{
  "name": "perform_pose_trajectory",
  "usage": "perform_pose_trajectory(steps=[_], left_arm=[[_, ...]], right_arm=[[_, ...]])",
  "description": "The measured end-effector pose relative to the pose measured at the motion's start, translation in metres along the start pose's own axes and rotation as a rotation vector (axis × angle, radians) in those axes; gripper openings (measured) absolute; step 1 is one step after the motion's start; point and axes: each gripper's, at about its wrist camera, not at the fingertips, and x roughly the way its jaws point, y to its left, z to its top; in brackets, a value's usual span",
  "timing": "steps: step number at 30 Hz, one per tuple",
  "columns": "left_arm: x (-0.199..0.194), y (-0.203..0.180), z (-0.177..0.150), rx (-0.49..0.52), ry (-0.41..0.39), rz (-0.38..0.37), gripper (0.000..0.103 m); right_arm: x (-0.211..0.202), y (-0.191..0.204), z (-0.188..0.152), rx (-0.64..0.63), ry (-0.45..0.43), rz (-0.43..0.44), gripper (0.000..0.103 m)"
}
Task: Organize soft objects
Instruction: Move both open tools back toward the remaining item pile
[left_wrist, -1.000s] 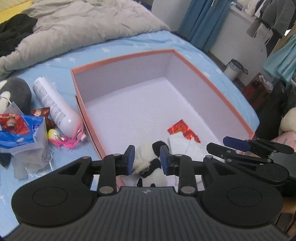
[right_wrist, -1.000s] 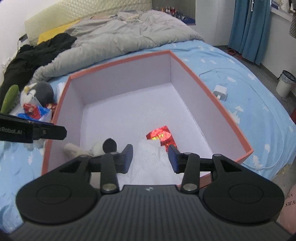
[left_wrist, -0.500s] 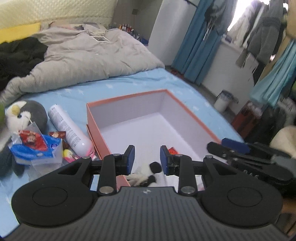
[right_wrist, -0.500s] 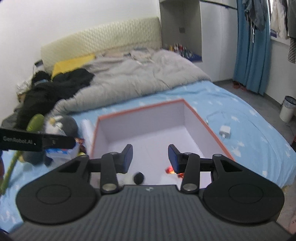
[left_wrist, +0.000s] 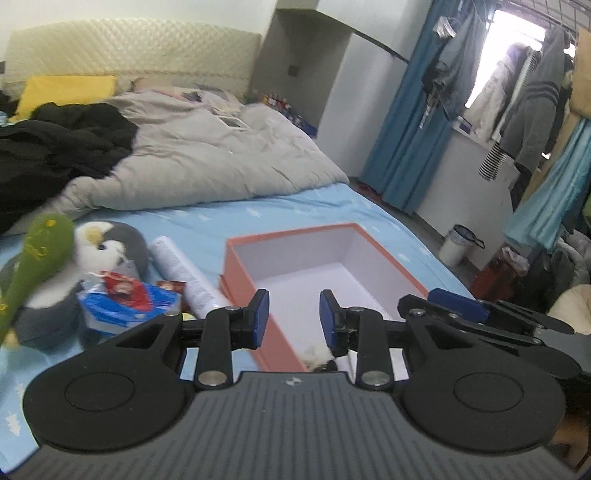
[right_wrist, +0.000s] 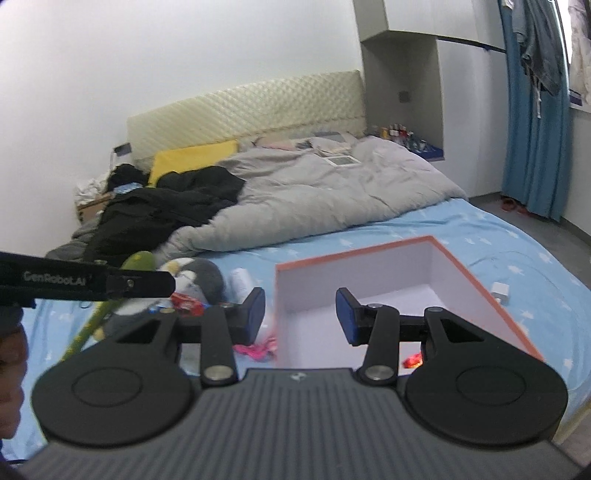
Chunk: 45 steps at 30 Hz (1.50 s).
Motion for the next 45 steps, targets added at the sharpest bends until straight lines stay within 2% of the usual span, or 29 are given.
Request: perform_pose_trajectory(steps=[7, 10, 16, 25, 37, 45], left_arm=[[-0.025, 0.023, -0.022, 0.000, -0.022, 0.041, 0.035], [-0.034, 0.033, -0.033, -0.015, -0.032, 0.035, 0.035], [-0.046, 0.045, -0.056, -0.037, -0.035, 0.055, 0.035], [-0.051, 0.061, -0.099, -0.048, 0.013, 0.088, 0.035], [-0.072, 0.085, -0.126, -0.048, 0.013, 0.135, 0.035], [-0.062, 0.102, -0.139, -0.071, 0.038, 0.144, 0.035]], right_arm=[[-0.009, 0.032, -0.017, -0.018, -0.009, 0.053, 0.045], [-0.012, 0.041, -0.029, -0.020, 0.002, 0.070, 0.045], [-0.014, 0.051, -0.050, -0.006, 0.035, 0.070, 0.045], [-0.014, 0.073, -0.079, -0.023, 0.085, 0.068, 0.045], [-0.032, 0.102, -0.106, -0.030, 0.125, 0.082, 0.045], [-0.020, 0.109, -0.123, -0.042, 0.172, 0.080, 0.045]])
